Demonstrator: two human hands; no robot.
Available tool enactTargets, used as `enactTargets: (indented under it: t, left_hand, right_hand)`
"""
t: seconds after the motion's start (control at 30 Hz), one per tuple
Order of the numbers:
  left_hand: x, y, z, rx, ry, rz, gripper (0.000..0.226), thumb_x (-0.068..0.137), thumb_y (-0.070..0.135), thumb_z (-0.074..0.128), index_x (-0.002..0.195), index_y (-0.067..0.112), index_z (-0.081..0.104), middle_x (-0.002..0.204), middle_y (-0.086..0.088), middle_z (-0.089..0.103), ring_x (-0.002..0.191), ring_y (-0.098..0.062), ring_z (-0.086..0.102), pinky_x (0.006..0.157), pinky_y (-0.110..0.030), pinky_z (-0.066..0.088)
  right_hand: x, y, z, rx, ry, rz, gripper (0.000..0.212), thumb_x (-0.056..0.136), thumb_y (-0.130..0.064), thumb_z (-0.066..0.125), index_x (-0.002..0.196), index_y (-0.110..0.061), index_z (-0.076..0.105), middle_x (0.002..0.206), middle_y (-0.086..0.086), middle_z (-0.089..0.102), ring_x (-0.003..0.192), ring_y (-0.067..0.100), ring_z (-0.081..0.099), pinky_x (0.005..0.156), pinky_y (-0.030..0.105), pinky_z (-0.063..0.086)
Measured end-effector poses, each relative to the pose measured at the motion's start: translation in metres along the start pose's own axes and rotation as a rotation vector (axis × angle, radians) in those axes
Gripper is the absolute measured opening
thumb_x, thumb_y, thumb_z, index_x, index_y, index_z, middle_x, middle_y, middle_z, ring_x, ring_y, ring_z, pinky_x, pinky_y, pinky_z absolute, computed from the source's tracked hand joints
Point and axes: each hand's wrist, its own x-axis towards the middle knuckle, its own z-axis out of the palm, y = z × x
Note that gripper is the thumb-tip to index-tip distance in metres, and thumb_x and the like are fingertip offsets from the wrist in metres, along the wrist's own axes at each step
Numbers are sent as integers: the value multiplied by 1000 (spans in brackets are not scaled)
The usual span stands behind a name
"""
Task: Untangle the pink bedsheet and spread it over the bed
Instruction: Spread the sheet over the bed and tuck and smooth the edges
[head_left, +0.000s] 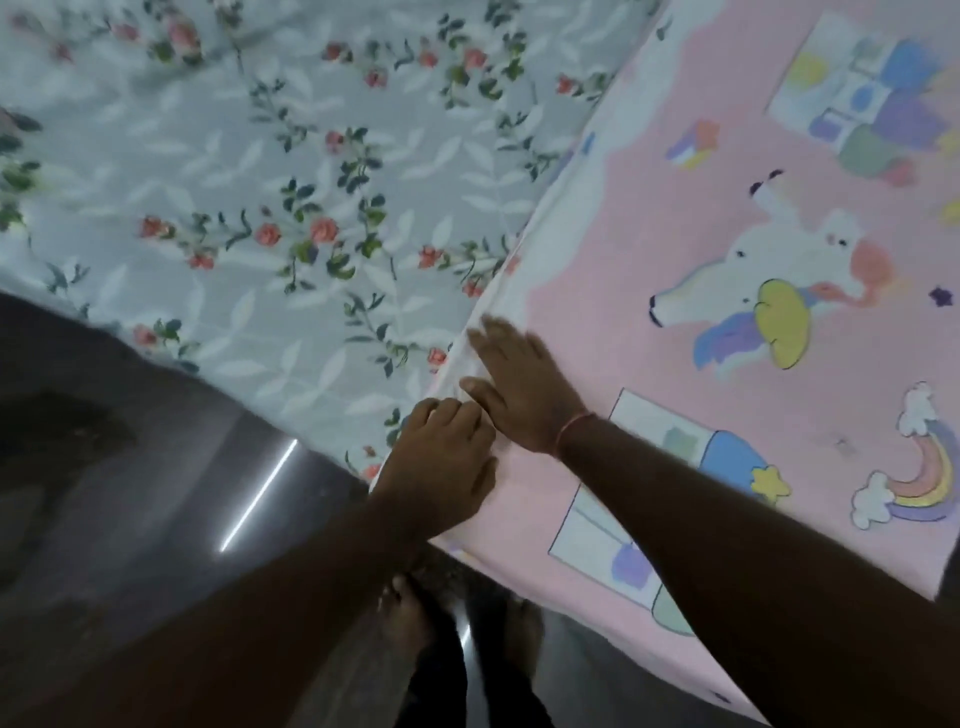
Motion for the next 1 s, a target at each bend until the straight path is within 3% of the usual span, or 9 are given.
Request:
enactTargets:
  t: [0.07, 0.13, 0.2, 0.3, 0.5, 0.7, 0.8, 0.9, 1.0]
  left_hand:
    - [20, -2, -4, 1, -32, 14, 36, 83, 35, 44, 95, 10, 66, 99, -12, 63, 91, -31, 59, 83, -40, 48]
    - [51, -3, 3, -6, -45, 33, 42, 85, 36, 48, 113, 9, 63, 121, -17, 60, 114, -34, 55, 96, -43, 44]
    - [77, -4, 8, -8, -117, 3, 54, 90, 42, 47, 133, 10, 49, 144, -18, 42, 135, -33, 36, 110, -46, 29]
    - [92, -13, 20, -2, -149, -39, 65, 95, 53, 31, 147, 13, 27, 156, -15, 17, 145, -28, 11, 118, -43, 10]
    - [89, -20, 35, -24, -102, -28, 65, 96, 53, 31, 147, 13, 29, 156, -14, 19, 145, -26, 12, 117, -44, 15]
    - [90, -18, 27, -96, -148, -46, 62, 95, 51, 37, 144, 13, 34, 153, -14, 26, 143, -28, 21, 114, -46, 24]
    - [106, -28, 20, -141, -40, -2, 52, 91, 41, 46, 132, 11, 49, 140, -16, 46, 130, -31, 43, 103, -49, 41]
    - [158, -42, 4, -209, 147, -251, 43, 86, 31, 56, 125, 11, 53, 120, -12, 58, 107, -29, 55, 86, -40, 47]
    - [221, -55, -10, -336, 106, -439, 47, 88, 36, 60, 128, 13, 50, 120, -6, 53, 107, -22, 52, 85, -34, 48]
  right_hand:
    - [9, 14, -14, 61, 77, -6, 67, 93, -50, 25, 146, -9, 32, 154, 13, 30, 144, 26, 26, 116, 45, 23]
    - [25, 45, -32, 31, 206, 129, 68, 92, -48, 29, 143, -3, 37, 150, 20, 34, 141, 32, 31, 115, 46, 26]
    - [49, 76, -48, -22, 297, 296, 69, 94, -48, 34, 145, -1, 31, 152, 24, 28, 142, 36, 25, 115, 47, 23]
    - [98, 113, -71, -27, 316, 469, 74, 96, -52, 35, 149, -4, 18, 157, 20, 14, 146, 31, 12, 117, 45, 15]
    - [186, 130, -87, -48, 330, 557, 86, 92, -66, 20, 151, -5, 6, 160, 13, 2, 148, 28, -1, 118, 51, 1]
    - [172, 119, -78, -163, 243, 201, 92, 89, -69, 18, 150, -1, 9, 159, 18, 7, 148, 30, 4, 120, 46, 7]
    - [168, 140, -85, -44, 405, 418, 82, 92, -61, 23, 149, -2, 18, 157, 19, 16, 147, 31, 12, 118, 43, 12]
    - [169, 142, -83, -20, 437, 553, 64, 97, -44, 23, 150, -8, 20, 158, 17, 16, 146, 31, 13, 117, 43, 11]
    - [170, 141, -83, -3, 411, 496, 54, 100, -32, 25, 150, -13, 21, 159, 12, 14, 147, 28, 10, 117, 44, 9]
